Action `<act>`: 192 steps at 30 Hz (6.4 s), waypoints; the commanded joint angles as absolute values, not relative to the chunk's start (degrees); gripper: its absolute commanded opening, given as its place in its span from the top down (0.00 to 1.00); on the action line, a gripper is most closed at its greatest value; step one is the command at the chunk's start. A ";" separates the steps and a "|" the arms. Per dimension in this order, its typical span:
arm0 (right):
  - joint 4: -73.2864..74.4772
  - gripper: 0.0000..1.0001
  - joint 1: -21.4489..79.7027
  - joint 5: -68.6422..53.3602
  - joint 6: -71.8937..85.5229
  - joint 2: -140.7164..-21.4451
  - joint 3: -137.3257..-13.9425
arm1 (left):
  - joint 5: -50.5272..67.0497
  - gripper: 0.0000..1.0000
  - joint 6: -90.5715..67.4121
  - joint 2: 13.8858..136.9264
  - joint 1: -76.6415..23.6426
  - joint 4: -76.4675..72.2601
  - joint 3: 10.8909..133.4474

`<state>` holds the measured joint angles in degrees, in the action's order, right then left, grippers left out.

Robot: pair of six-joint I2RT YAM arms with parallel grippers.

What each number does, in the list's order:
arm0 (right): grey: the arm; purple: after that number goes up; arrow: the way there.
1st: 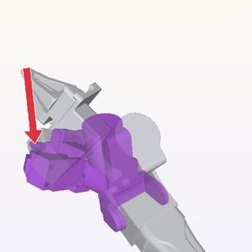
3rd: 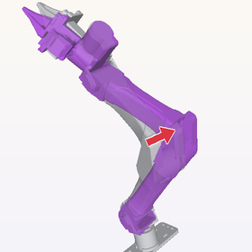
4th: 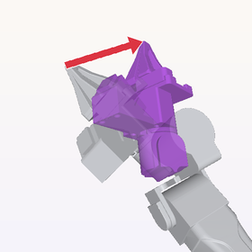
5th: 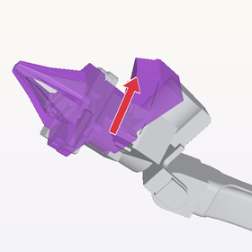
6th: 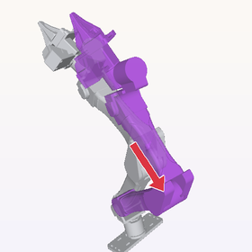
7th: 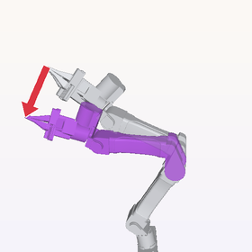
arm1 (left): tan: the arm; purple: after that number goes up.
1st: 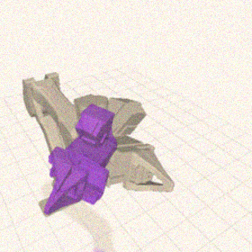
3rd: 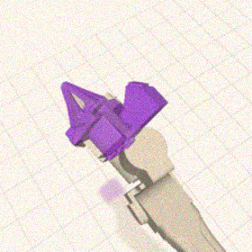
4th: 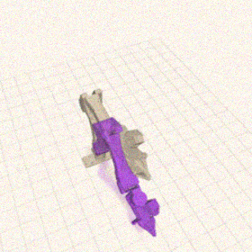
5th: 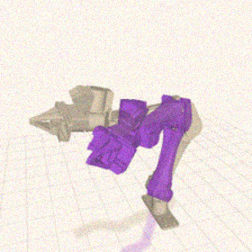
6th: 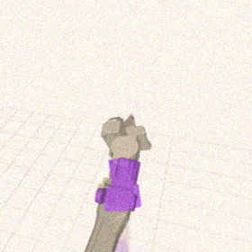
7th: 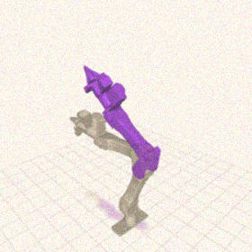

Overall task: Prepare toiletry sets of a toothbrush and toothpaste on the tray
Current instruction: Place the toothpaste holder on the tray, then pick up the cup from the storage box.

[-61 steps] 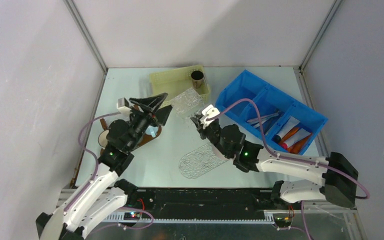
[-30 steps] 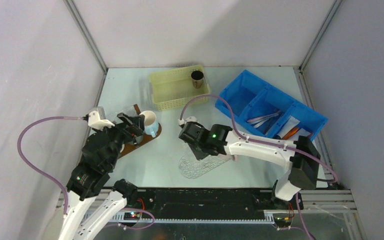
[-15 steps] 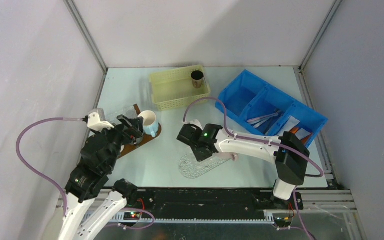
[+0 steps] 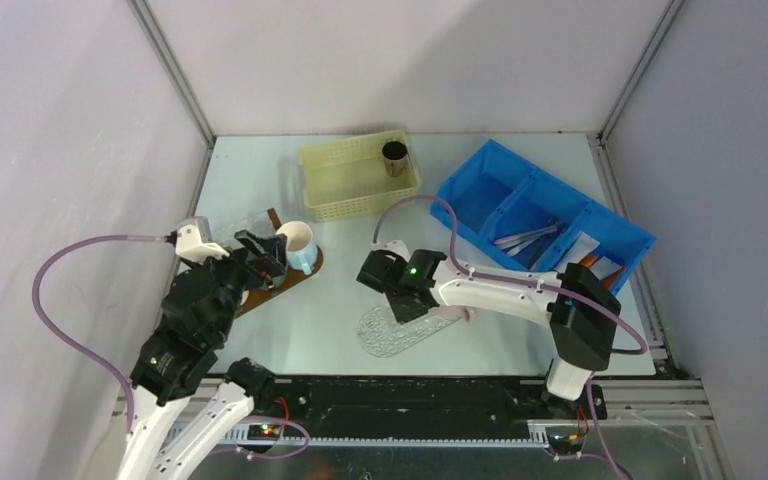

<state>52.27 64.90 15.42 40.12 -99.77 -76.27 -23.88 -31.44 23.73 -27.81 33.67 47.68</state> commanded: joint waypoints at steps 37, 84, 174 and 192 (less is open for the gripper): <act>49.94 0.90 63.69 12.39 38.98 -94.31 -69.18 | -23.02 0.00 -30.62 25.97 -27.52 31.24 48.53; 47.84 0.04 41.14 16.15 24.98 -63.31 -73.37 | -13.38 0.00 -24.51 50.61 -27.43 24.27 63.84; 41.60 0.01 17.99 2.73 21.65 -48.87 -58.18 | -11.10 0.77 -17.60 121.12 -24.57 27.55 105.20; 41.67 0.01 17.88 2.58 21.56 -48.42 -58.12 | -11.42 0.34 -19.84 118.26 -22.50 22.96 107.57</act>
<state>42.72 18.13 3.16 21.41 -49.06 -57.98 -10.33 -18.63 122.17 -24.23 27.00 104.42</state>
